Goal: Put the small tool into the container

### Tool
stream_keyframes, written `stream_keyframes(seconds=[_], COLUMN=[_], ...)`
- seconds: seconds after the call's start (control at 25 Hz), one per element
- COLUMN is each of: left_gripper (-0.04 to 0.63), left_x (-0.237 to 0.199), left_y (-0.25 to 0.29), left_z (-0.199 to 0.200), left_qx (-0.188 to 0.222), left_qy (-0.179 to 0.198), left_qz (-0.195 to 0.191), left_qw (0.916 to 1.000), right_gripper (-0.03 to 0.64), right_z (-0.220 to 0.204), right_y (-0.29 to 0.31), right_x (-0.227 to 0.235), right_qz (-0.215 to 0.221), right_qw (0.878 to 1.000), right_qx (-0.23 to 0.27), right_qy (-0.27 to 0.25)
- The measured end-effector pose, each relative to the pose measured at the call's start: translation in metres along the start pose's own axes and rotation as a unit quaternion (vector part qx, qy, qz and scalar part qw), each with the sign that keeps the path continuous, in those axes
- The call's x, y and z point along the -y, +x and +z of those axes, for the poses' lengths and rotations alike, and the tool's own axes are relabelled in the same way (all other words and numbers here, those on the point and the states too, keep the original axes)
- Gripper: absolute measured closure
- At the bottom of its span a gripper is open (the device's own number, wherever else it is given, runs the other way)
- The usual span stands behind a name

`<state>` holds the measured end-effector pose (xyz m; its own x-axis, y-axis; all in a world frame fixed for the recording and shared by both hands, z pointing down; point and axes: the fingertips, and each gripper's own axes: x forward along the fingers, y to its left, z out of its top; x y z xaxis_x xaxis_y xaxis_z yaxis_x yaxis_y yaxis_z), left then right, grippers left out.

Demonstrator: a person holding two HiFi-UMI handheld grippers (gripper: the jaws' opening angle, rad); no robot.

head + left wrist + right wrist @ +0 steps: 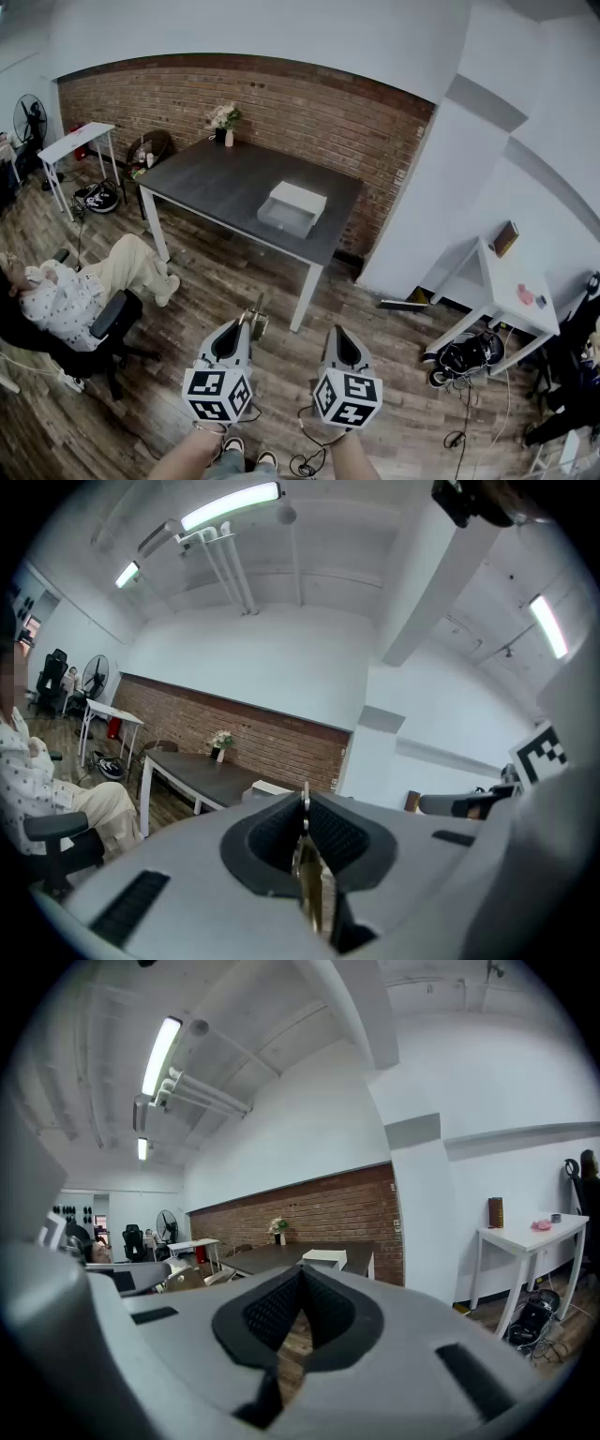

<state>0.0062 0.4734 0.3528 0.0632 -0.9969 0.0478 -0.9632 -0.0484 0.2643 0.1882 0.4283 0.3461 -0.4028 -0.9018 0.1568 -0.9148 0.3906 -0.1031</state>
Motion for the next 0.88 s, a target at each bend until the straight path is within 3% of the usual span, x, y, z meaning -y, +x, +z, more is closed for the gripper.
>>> stream_keyframes(seconds=[0.56,0.88], left_gripper=[0.575,0.575], left_x=[0.015,0.019], left_y=[-0.002,0.017], left_z=[-0.016,-0.03], left_qx=[0.0,-0.016], left_qy=[0.001,0.0], left_qz=[0.023,0.031], left_qw=[0.9997,0.9994], right_gripper=[0.615,0.615], right_z=[-0.016,-0.027], right_y=[-0.009,0.007], right_x=[0.029,0.053], right_qz=[-0.007,-0.014], right_qw=[1.0,0.999], right_qx=[-0.016,-0.034], right_qy=[0.008,0.038])
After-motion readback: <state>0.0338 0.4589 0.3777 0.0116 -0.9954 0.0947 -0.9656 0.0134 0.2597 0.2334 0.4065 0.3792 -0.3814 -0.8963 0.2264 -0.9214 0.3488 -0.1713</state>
